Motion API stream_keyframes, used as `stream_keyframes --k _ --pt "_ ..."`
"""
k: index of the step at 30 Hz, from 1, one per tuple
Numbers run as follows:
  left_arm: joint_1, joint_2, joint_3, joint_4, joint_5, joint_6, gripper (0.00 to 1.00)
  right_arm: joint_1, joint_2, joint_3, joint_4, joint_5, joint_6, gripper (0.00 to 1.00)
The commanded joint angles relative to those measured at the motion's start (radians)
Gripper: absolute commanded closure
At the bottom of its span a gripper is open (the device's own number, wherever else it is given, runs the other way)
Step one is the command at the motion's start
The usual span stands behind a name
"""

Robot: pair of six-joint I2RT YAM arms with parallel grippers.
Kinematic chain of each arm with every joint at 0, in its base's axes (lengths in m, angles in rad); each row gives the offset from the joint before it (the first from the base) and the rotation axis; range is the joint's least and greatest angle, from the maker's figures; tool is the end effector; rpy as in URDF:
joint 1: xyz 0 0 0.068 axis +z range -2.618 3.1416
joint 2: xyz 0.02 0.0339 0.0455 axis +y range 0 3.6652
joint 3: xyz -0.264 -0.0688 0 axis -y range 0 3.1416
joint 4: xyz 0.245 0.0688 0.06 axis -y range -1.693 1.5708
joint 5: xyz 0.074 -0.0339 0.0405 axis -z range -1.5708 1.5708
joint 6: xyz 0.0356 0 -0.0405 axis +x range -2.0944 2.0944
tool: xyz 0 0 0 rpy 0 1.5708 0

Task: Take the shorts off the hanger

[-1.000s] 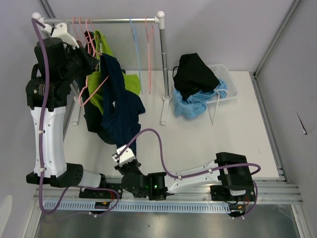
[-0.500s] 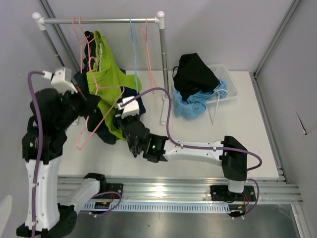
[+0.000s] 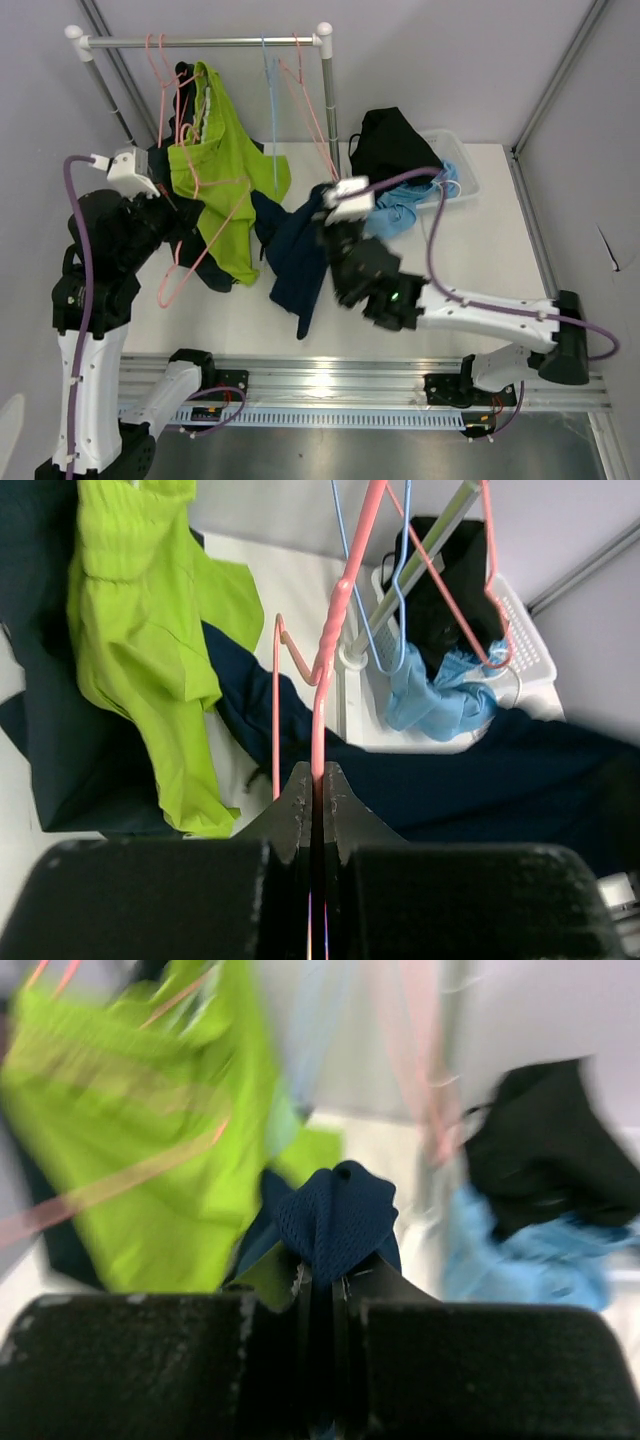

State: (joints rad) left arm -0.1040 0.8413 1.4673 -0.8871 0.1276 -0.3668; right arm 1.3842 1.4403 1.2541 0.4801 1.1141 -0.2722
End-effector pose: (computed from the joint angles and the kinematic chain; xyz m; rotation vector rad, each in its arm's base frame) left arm 0.1120 -0.0162 0.4743 -0.1525 1.8467 -0.4464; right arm 0.0914 0.3118 0.4148 -0.1874 1.4336 0.2017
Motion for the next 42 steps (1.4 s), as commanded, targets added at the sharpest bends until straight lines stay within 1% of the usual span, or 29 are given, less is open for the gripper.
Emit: stream_keyframes --k 1,3,4,5,6,7,8,9,10,11,12,13,14,15,16,17,18,19,22,24,27,28,31,34,36,38,39,41,42 --pt "0.004 -0.008 -0.065 0.105 0.078 -0.006 1.0 -0.21 -0.159 0.123 -0.076 -0.044 0.011 1.0" --pt "0.004 -0.034 -0.114 0.138 0.107 0.002 1.0 -0.311 -0.167 0.175 -0.116 -0.107 0.043 1.0" --pt "0.006 -0.042 -0.143 0.157 0.113 0.005 1.0 -0.417 -0.158 0.244 -0.156 -0.172 0.053 1.0" --pt "0.006 -0.053 -0.166 0.16 0.11 0.009 1.0 -0.468 -0.143 0.287 -0.176 -0.206 0.065 1.0" --pt "0.006 -0.053 -0.177 0.163 0.107 0.015 1.0 -0.517 -0.092 0.339 -0.204 -0.235 0.086 1.0" --pt "0.006 -0.054 -0.199 0.165 0.104 0.023 1.0 -0.609 -0.058 0.399 -0.231 -0.256 0.096 1.0" --pt "0.006 -0.053 -0.211 0.163 0.101 0.035 1.0 -0.652 -0.022 0.527 -0.279 -0.298 0.108 1.0" --pt "0.006 -0.054 -0.225 0.166 0.095 0.04 1.0 -0.692 0.018 0.595 -0.305 -0.321 0.12 1.0" --pt "0.006 -0.053 -0.232 0.169 0.093 0.043 1.0 -0.729 0.108 0.669 -0.33 -0.344 0.146 1.0" --pt "0.006 -0.051 -0.246 0.177 0.092 0.048 1.0 -0.791 0.158 0.826 -0.375 -0.387 0.156 1.0" --pt "0.006 -0.051 -0.249 0.18 0.09 0.048 1.0 -0.821 0.213 0.914 -0.4 -0.404 0.163 1.0" --pt "0.006 -0.053 -0.26 0.185 0.092 0.052 1.0 -0.842 0.329 1.006 -0.447 -0.419 0.169 1.0" --pt "0.006 -0.053 -0.269 0.192 0.09 0.052 1.0 -0.884 0.392 1.103 -0.469 -0.434 0.169 1.0" --pt "0.006 -0.056 -0.269 0.194 0.087 0.052 1.0 -0.898 0.454 1.298 -0.48 -0.46 0.166 1.0" --pt "0.006 -0.057 -0.277 0.2 0.086 0.058 1.0 -0.91 0.515 1.382 -0.512 -0.473 0.163 1.0" --pt "0.006 -0.061 -0.282 0.201 0.081 0.058 1.0 -0.93 0.605 1.442 -0.505 -0.482 0.148 1.0" --pt "0.006 -0.062 -0.286 0.203 0.075 0.06 1.0 -0.936 0.63 1.485 -0.491 -0.491 0.143 1.0" --pt "0.006 -0.064 -0.288 0.206 0.076 0.065 1.0 -0.944 0.64 1.467 -0.412 -0.499 0.139 1.0" --pt "0.004 -0.067 -0.3 0.214 0.067 0.071 1.0 -0.97 0.612 1.322 -0.325 -0.531 0.171 1.0" --pt "0.006 -0.065 -0.311 0.221 0.064 0.072 1.0 -0.984 0.606 1.291 -0.348 -0.537 0.238 1.0" --pt "0.006 -0.05 -0.311 0.238 0.064 0.066 1.0 -0.976 0.591 1.222 -0.402 -0.539 0.29 1.0" --pt "0.006 -0.045 -0.309 0.249 0.067 0.06 1.0 -0.958 0.577 1.143 -0.384 -0.534 0.286 1.0" --pt "0.006 -0.033 -0.312 0.266 0.084 0.046 1.0 -0.913 0.514 1.009 -0.298 -0.511 0.248 1.0" --pt "0.006 -0.033 -0.323 0.275 0.09 0.032 1.0 -0.895 0.467 0.889 -0.281 -0.467 0.248 1.0" --pt "0.006 -0.033 -0.329 0.28 0.095 0.028 1.0 -0.889 0.433 0.75 -0.25 -0.416 0.248 1.0" --pt "0.004 -0.038 -0.335 0.283 0.096 0.025 1.0 -0.899 0.378 0.627 -0.175 -0.376 0.254 1.0" --pt "0.003 -0.041 -0.338 0.28 0.101 0.025 1.0 -0.907 0.362 0.513 -0.154 -0.338 0.257 1.0" --pt "0.003 -0.042 -0.34 0.277 0.099 0.025 1.0 -0.928 0.327 0.412 -0.106 -0.28 0.268 1.0" --pt "0.003 -0.042 -0.338 0.274 0.099 0.026 1.0 -0.939 0.318 0.325 -0.101 -0.225 0.293 1.0"
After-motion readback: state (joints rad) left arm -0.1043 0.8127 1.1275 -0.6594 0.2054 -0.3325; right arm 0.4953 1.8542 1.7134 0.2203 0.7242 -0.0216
